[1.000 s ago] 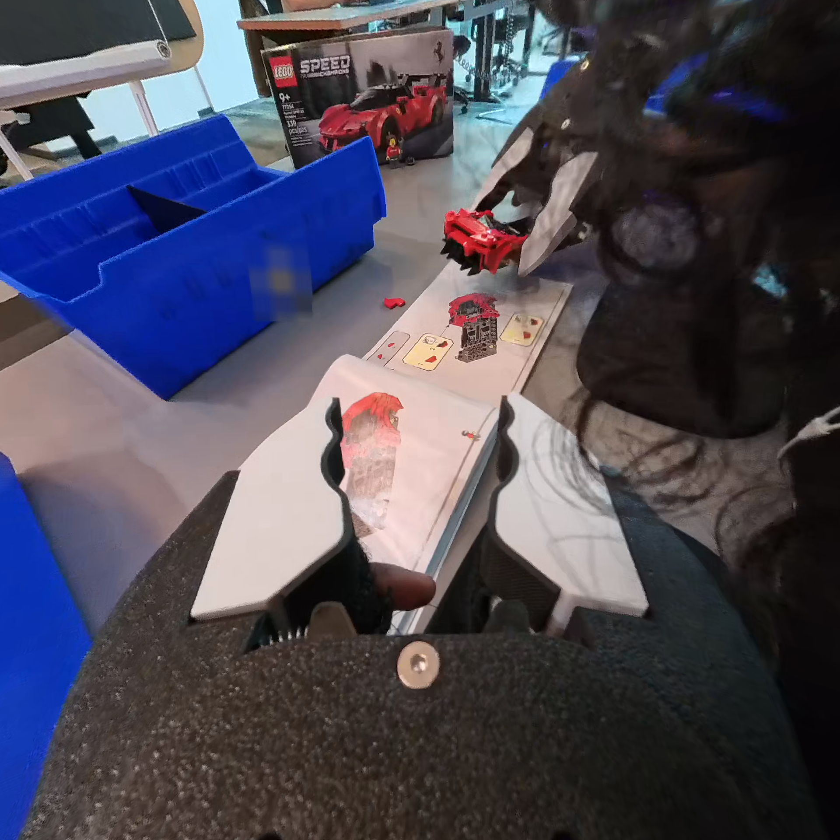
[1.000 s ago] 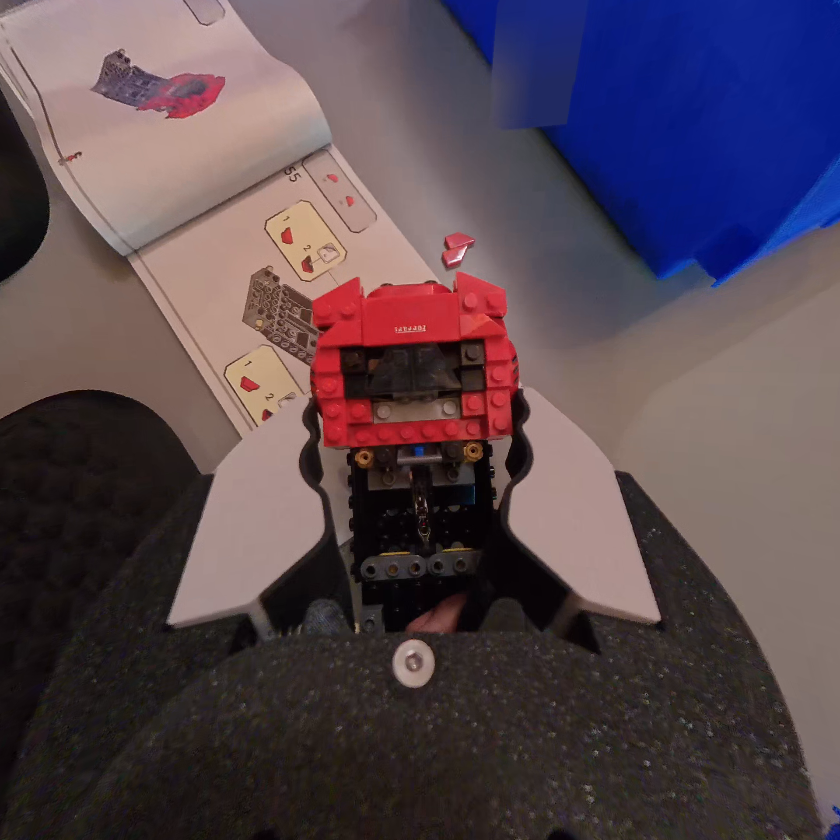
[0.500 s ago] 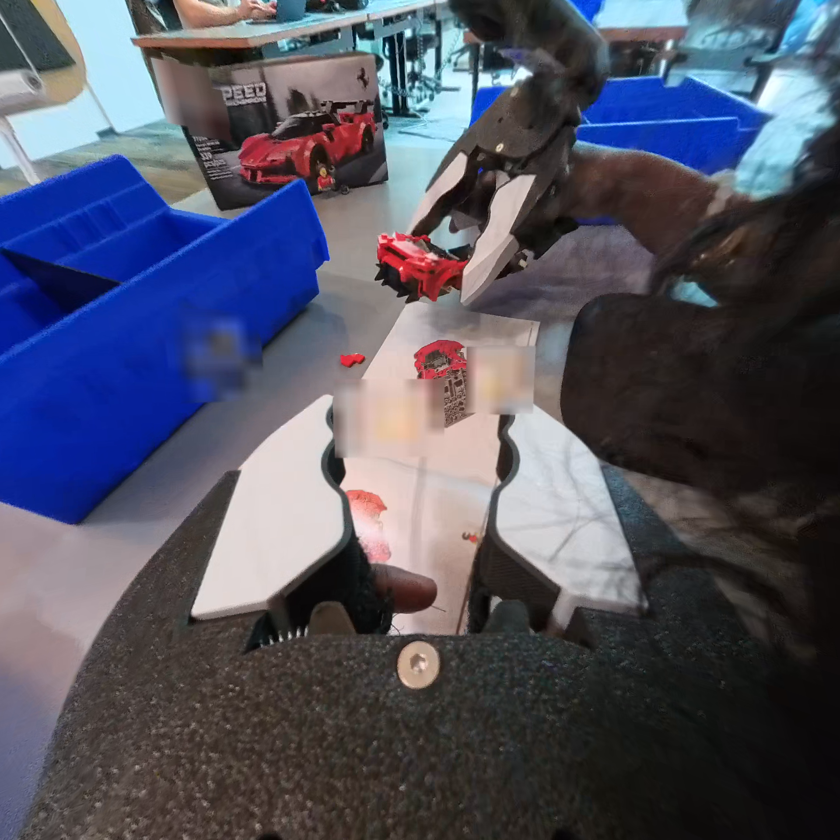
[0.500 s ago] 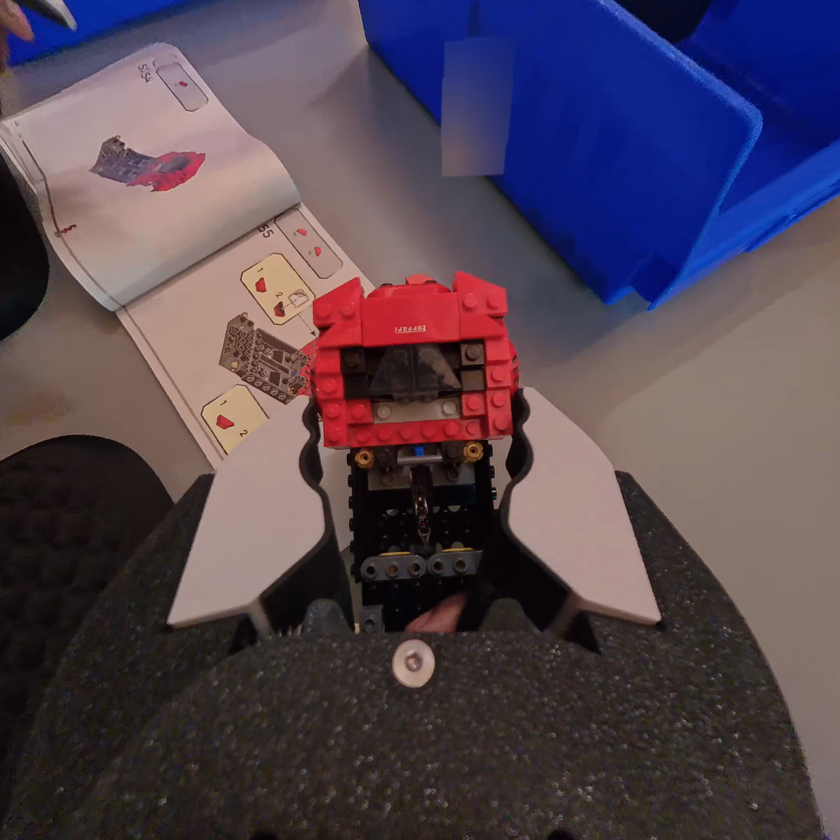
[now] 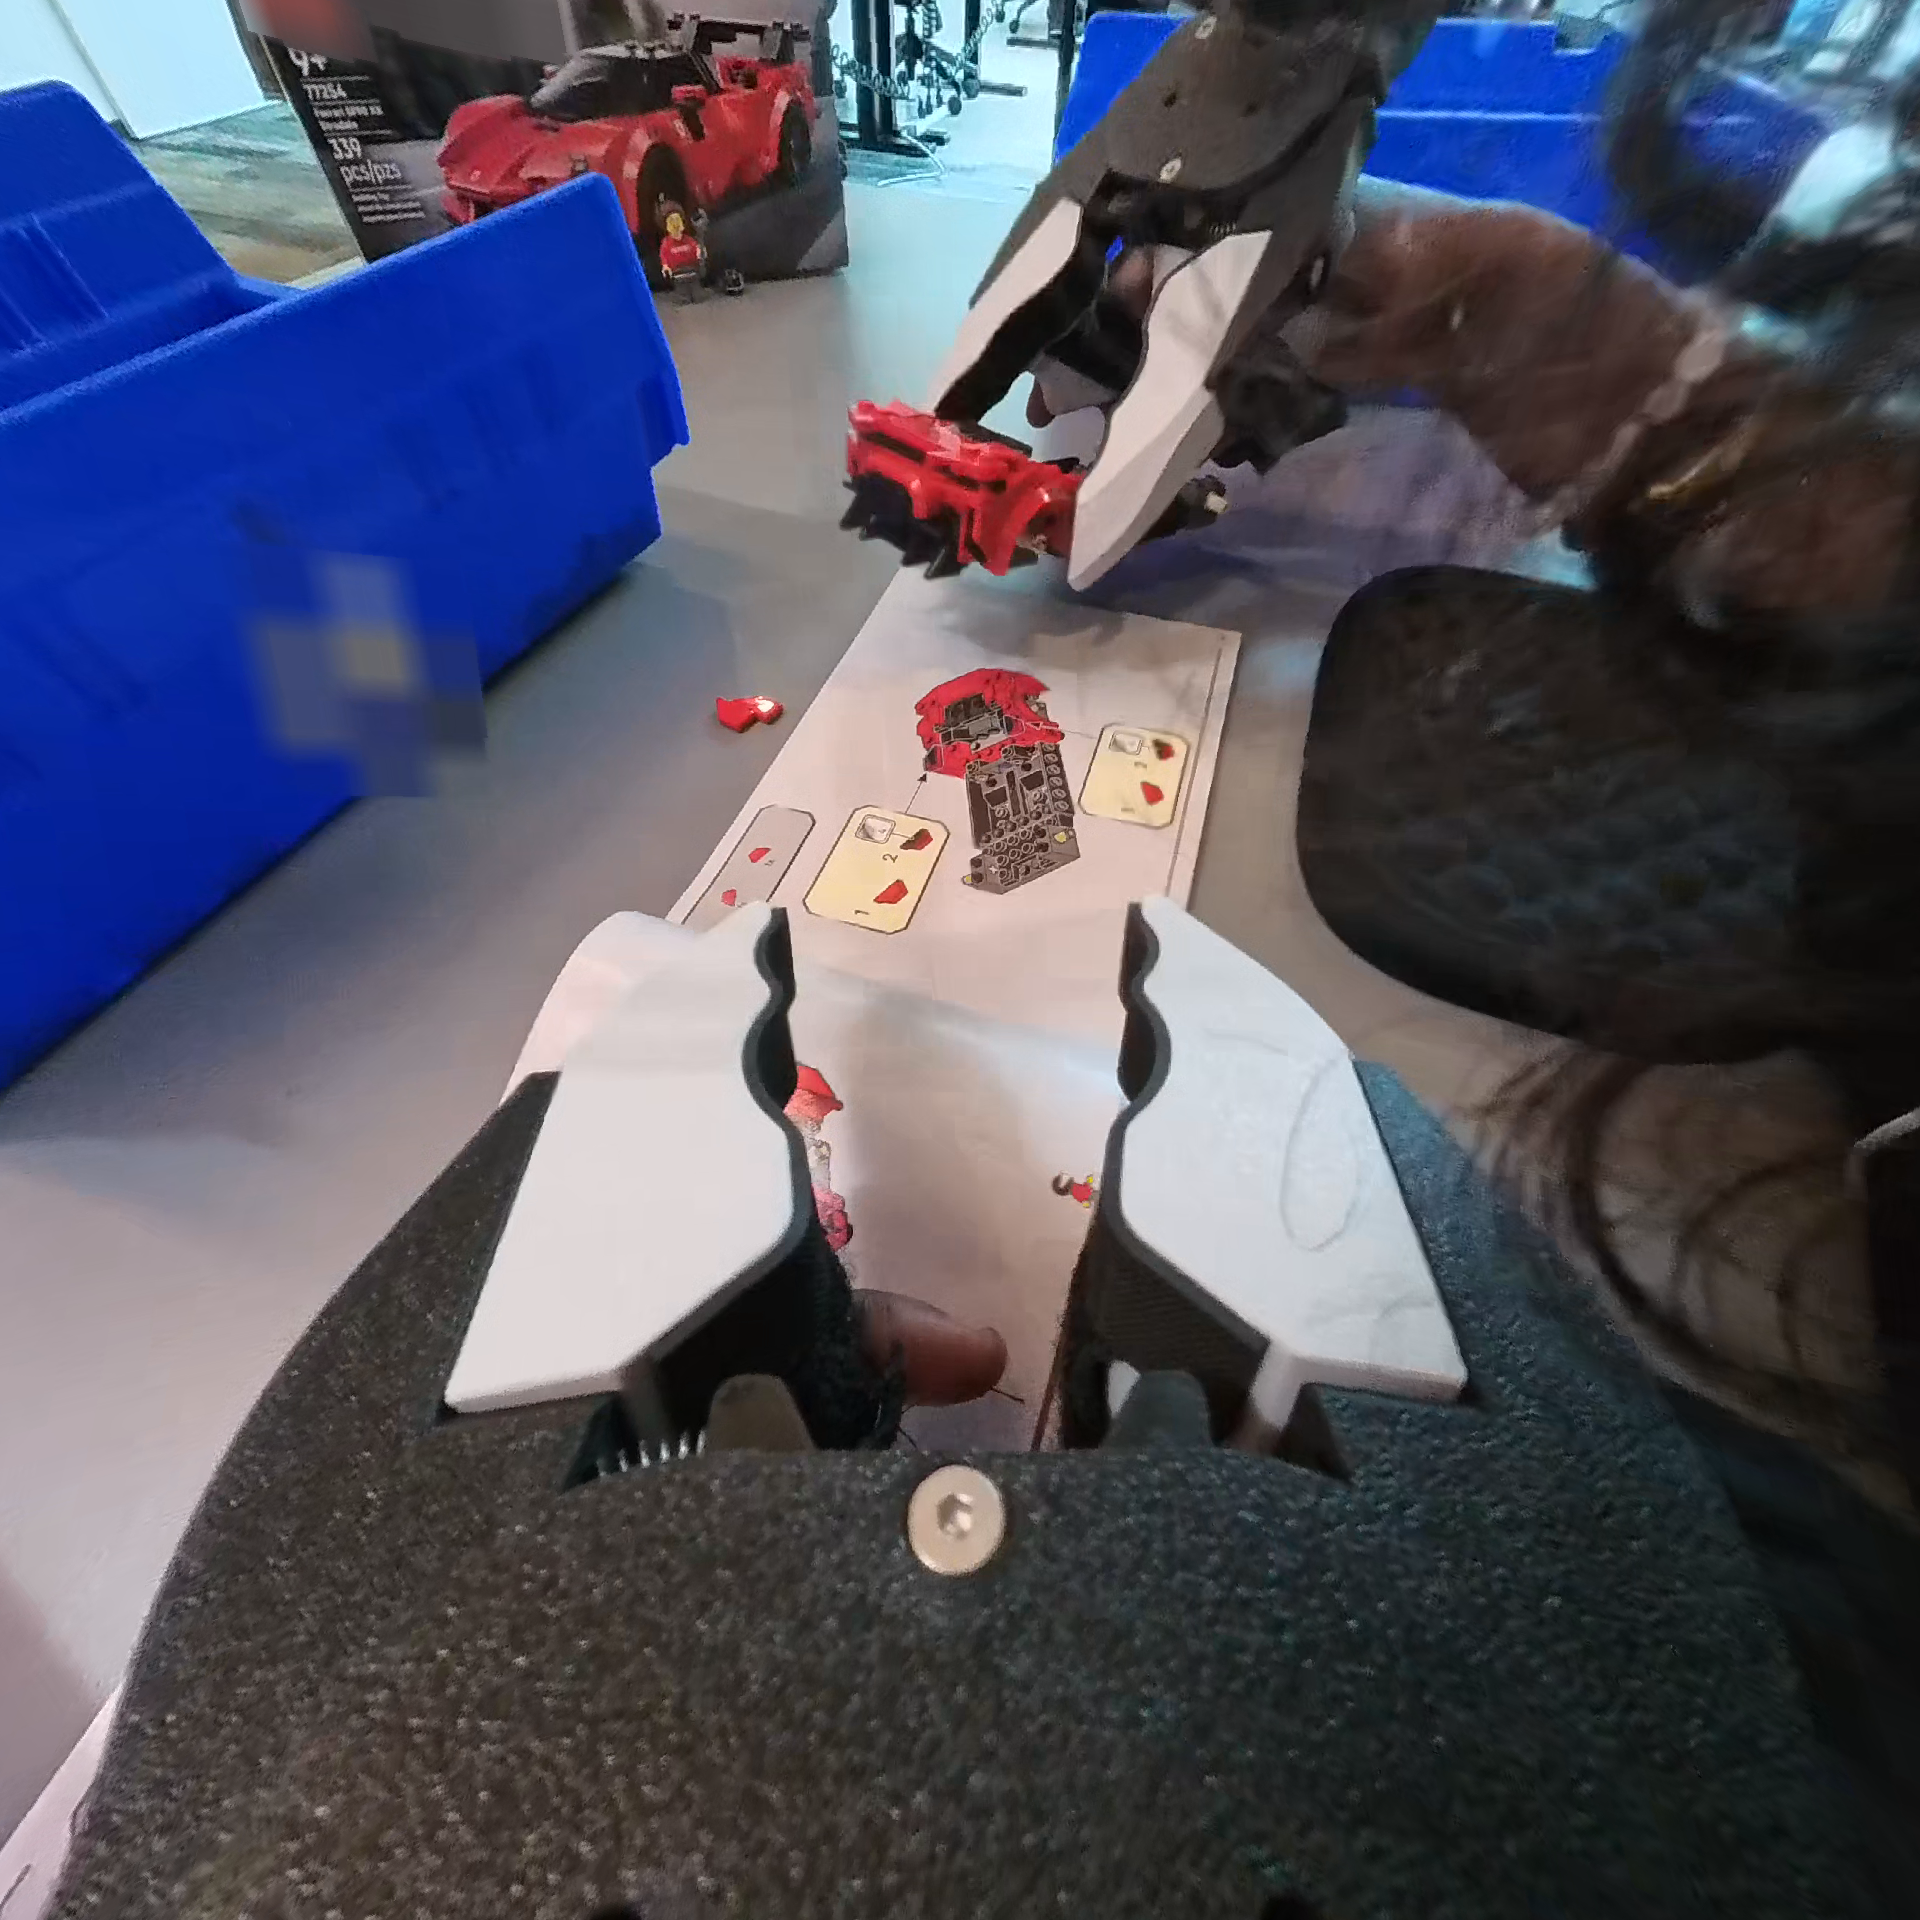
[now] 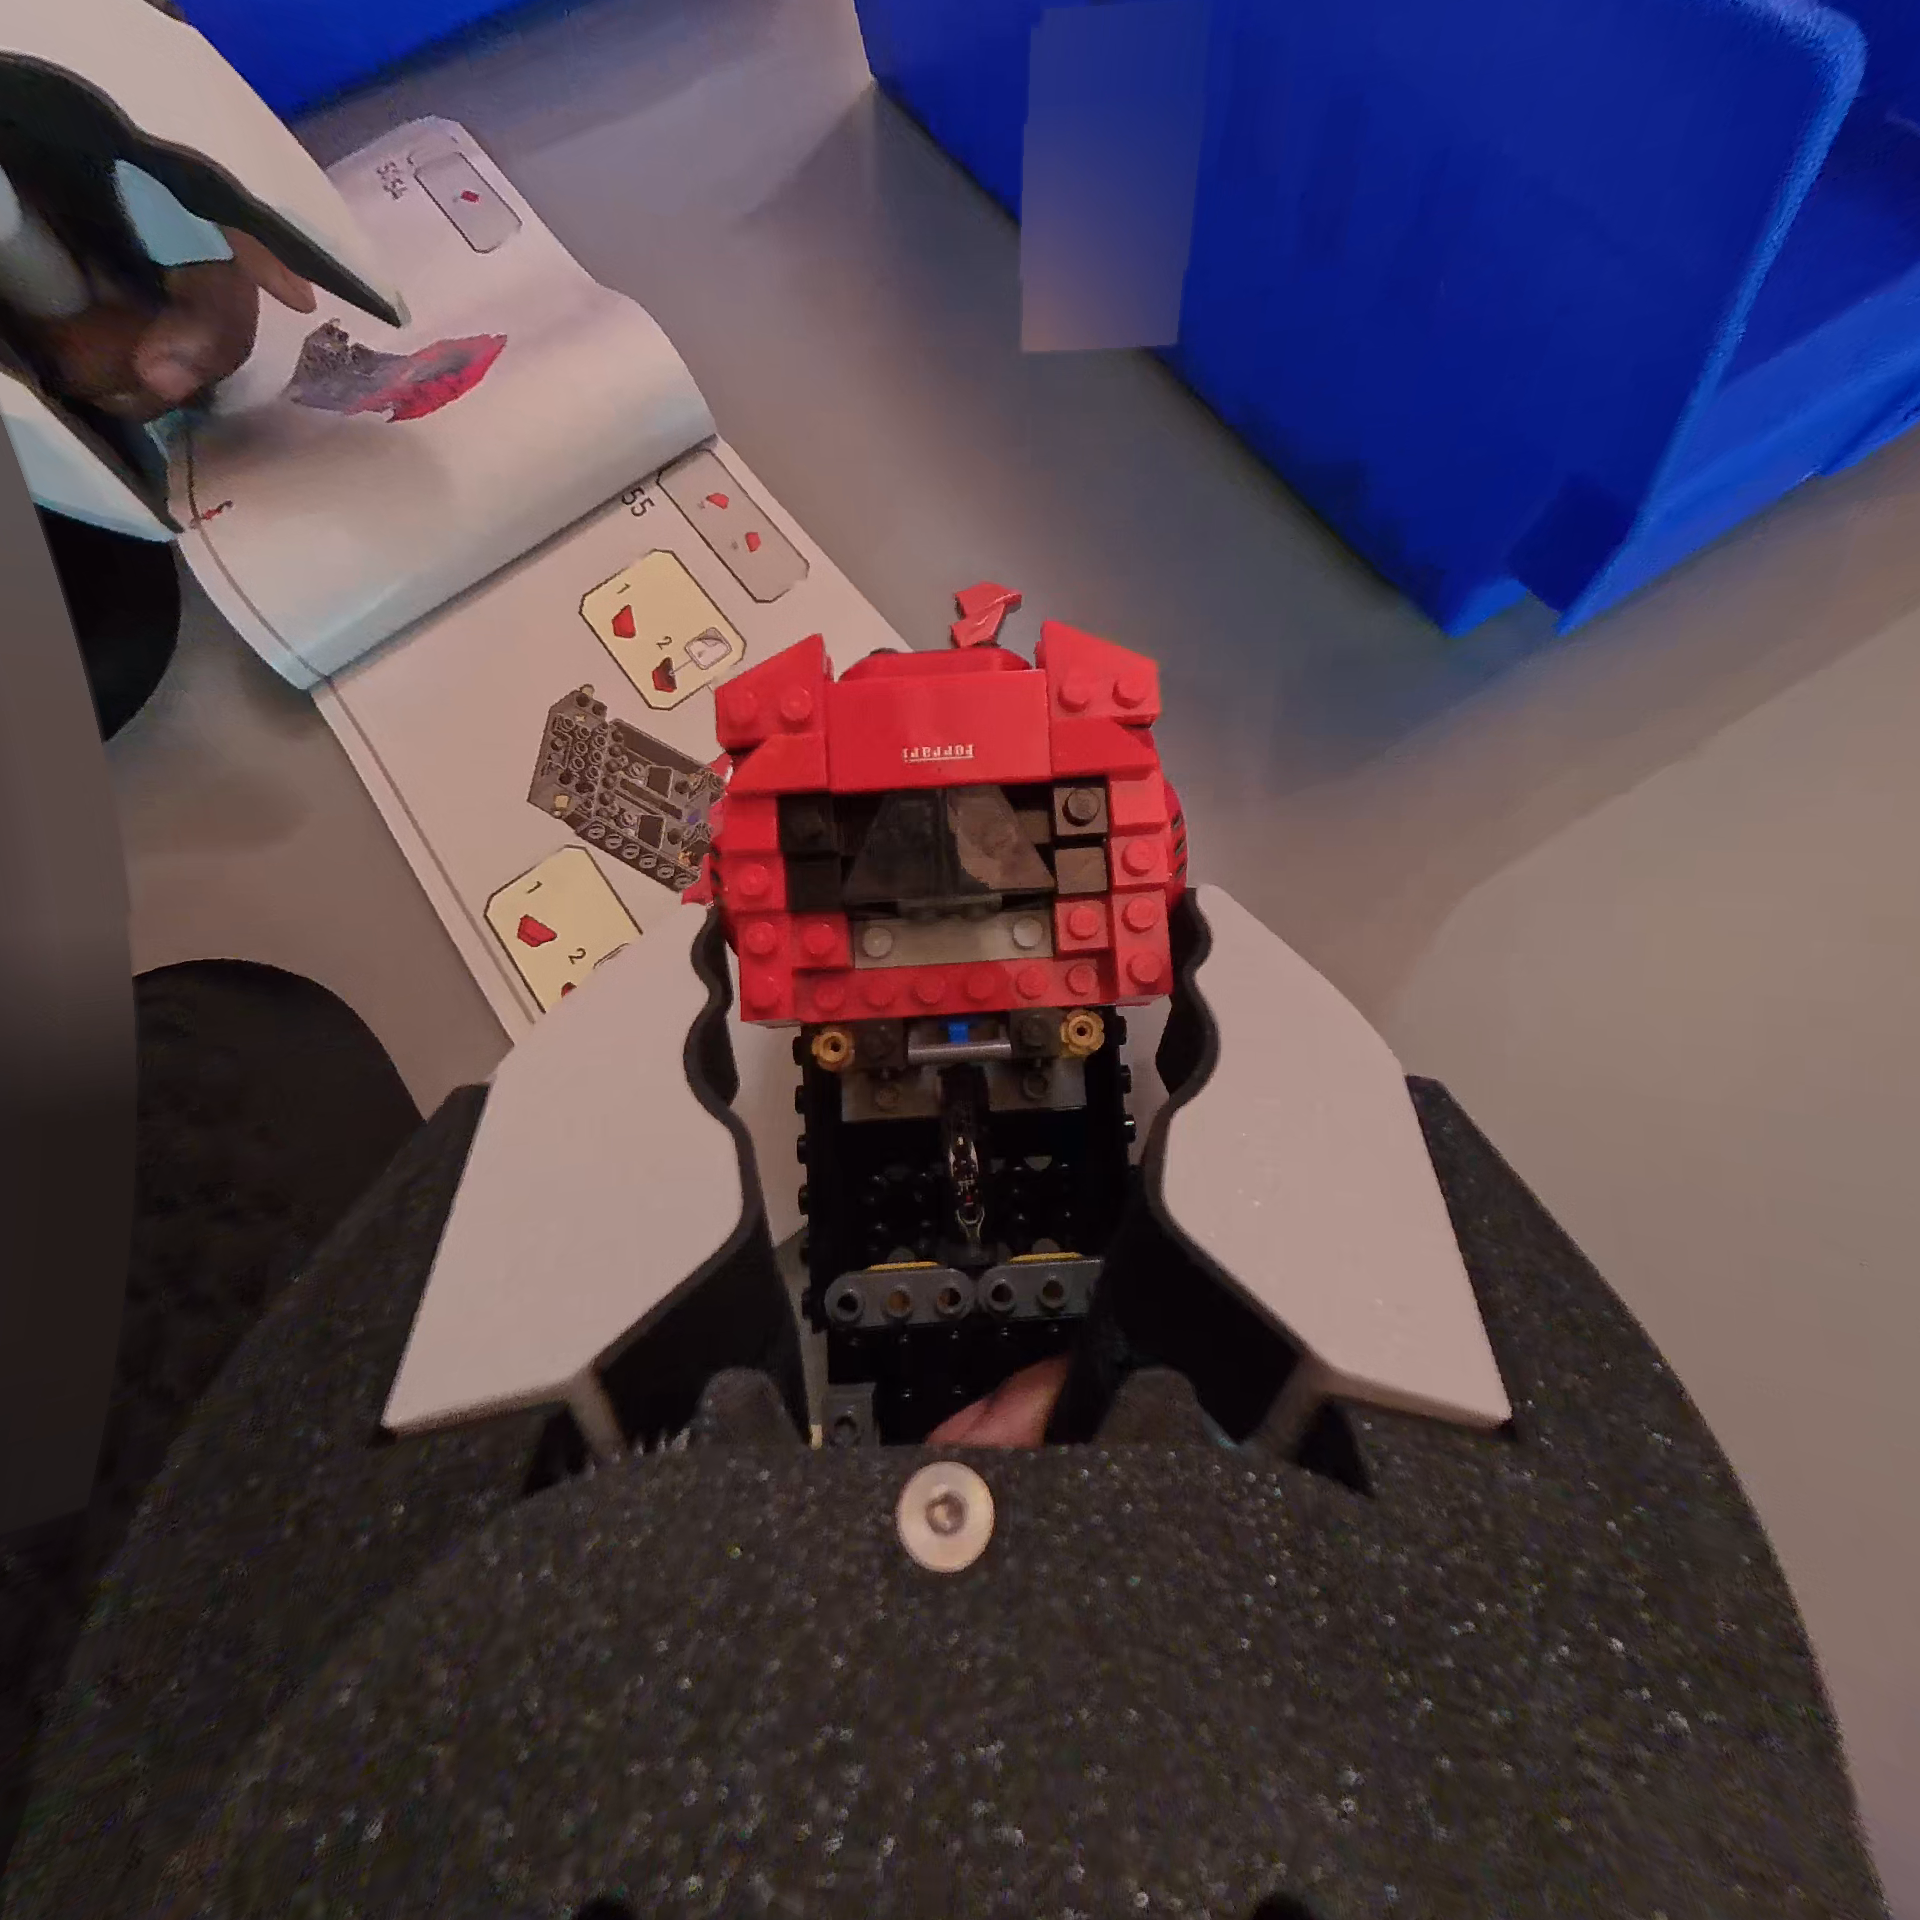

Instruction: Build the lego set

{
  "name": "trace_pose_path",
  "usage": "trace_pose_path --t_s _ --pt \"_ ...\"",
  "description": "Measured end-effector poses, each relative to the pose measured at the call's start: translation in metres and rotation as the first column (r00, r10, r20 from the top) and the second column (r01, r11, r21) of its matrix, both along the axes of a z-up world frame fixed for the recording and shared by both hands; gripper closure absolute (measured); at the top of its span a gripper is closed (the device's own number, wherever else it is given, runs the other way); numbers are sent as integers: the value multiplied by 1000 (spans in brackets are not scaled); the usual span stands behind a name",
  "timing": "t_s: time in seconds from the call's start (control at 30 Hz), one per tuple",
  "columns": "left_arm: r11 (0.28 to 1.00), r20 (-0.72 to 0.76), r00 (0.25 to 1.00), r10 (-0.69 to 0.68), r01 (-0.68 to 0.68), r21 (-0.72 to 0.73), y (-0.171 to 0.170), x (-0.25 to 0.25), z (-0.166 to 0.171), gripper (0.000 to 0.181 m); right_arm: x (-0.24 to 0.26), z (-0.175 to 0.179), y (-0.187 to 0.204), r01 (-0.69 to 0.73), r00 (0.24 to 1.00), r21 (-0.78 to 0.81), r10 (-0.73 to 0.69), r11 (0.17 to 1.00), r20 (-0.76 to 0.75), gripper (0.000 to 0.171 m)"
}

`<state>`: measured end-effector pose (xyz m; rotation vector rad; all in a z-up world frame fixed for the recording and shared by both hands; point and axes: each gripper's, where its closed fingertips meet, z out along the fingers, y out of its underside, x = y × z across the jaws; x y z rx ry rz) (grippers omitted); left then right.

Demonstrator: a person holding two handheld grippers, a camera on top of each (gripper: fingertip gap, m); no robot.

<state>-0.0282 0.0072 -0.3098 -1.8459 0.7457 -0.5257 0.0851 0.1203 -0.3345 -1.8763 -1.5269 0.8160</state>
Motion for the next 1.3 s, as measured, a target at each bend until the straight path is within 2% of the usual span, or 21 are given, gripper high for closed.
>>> trace_pose_path --t_s 0.9,1.3 --pt "999 47 999 14 -12 -42 2 -4 0 124 -4 -8 -14 -78 997 -28 79 997 22 91" --pt "998 50 999 20 -17 -60 3 -5 -2 124 -9 -11 -29 -157 987 -30 158 987 38 91"
